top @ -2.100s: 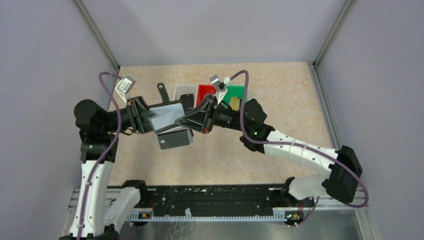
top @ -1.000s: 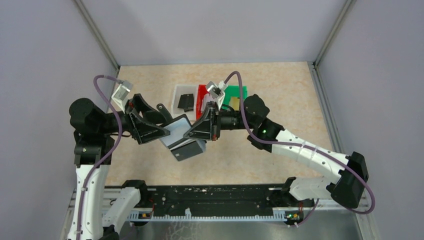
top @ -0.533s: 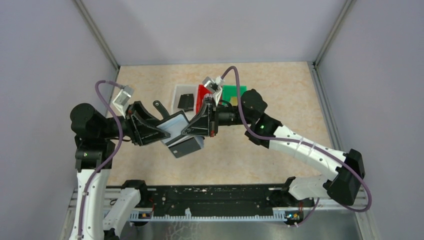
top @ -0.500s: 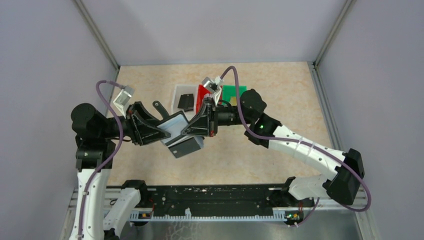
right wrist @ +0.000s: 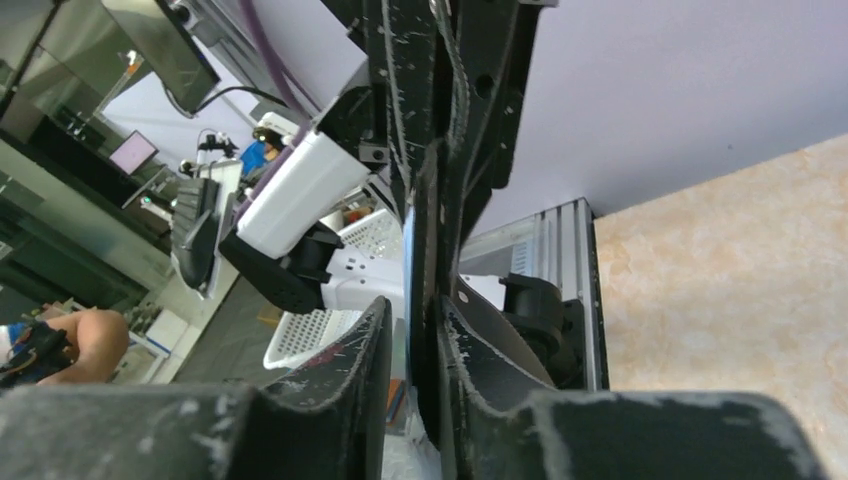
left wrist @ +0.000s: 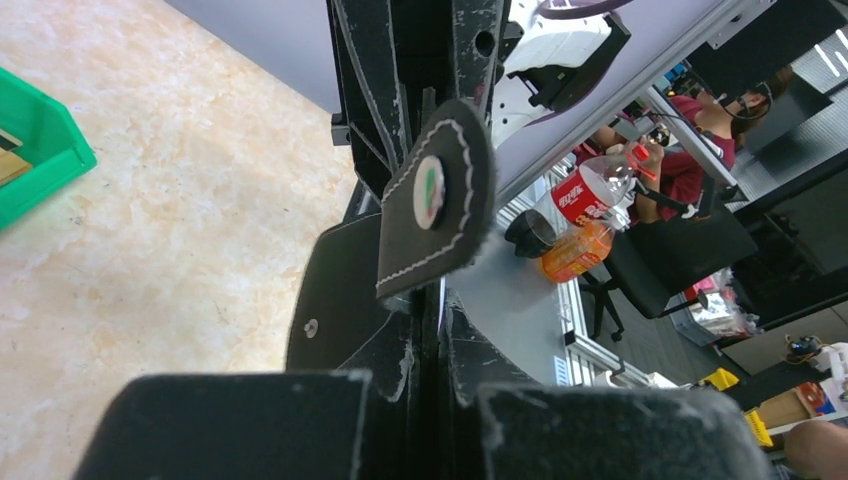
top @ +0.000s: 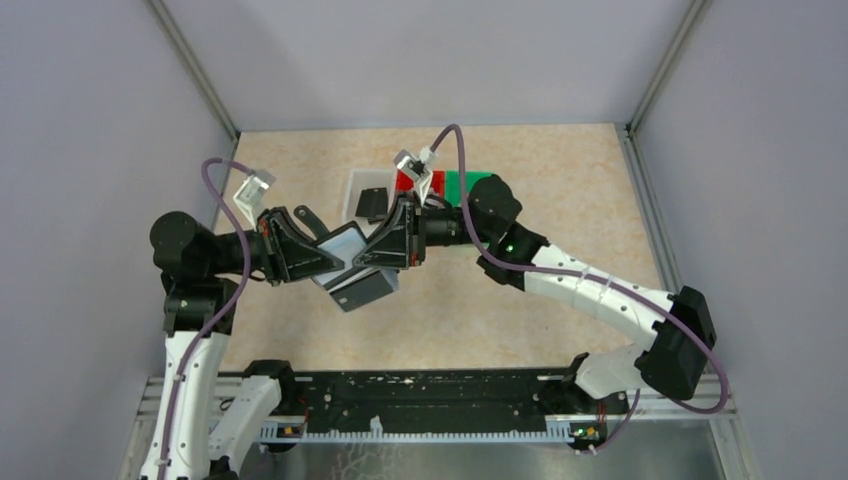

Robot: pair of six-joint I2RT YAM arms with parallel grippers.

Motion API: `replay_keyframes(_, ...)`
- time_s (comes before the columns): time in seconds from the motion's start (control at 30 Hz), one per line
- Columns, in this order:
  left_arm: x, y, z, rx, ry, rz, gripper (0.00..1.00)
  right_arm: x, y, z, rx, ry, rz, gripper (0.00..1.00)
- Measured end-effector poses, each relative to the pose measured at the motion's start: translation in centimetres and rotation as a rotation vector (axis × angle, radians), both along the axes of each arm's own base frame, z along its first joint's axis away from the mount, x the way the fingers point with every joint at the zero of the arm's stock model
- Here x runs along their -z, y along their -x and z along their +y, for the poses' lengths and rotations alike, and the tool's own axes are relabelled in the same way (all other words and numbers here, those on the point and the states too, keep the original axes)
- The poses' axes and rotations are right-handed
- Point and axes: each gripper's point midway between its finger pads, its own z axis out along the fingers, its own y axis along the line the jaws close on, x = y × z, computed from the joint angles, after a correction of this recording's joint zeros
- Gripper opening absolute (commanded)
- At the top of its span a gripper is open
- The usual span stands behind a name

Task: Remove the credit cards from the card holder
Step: Remove the credit card from the card holder.

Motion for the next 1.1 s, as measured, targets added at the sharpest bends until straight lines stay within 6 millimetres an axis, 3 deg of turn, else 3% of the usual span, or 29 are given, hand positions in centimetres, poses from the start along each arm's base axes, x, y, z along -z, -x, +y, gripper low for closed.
replay_keyframes(0.13, -0.3, -0.1, 0.0, 0.004, 0.008, 0.025, 0.0, -0.8, -0.4, -0.5, 0.008, -0.056, 0.008, 0.47)
replay_keyframes(0.33, -0.6, -1.0, -0.1, -0.01, 0.028, 0.092, 0.0, 0.5, -2.1, -2.6, 0.105, -0.075, 0.07, 0.77)
replay_keyframes(0.4, -0.7, -1.3, -0.1, -0.024, 0.035, 0.104, 0.0, 0.3, -2.6, -3.5, 0.156, -0.08, 0.077, 0.96)
replay_keyframes(0.43, -0.8, -1.5, -0.1, -0.033, 0.038, 0.11, 0.0, -0.2, -2.8, -4.0, 0.187, -0.089, 0.071, 0.98)
replay_keyframes(0.67, -0.5, -3.3, -0.1, -0.112, 0.056, 0.155, 0.0, -5.8, -1.5, -8.5, 0.328, -0.225, -0.008, 0.99)
replay_keyframes(0.77, -0.2, -4.3, 0.0, -0.145, 0.06, 0.192, 0.0, -6.9, -0.9, -9.4, 0.33, -0.275, -0.007, 0.99)
replay_keyframes(0.9, 0.3, -5.5, 0.0, -0.175, 0.064, 0.233, 0.0, -5.2, -0.7, -8.2, 0.301, -0.268, 0.053, 0.94)
replay_keyframes(1.1, 0.4, -6.1, 0.0, -0.194, 0.074, 0.265, 0.0, 0.9, -0.3, -3.6, 0.217, -0.145, 0.201, 0.81)
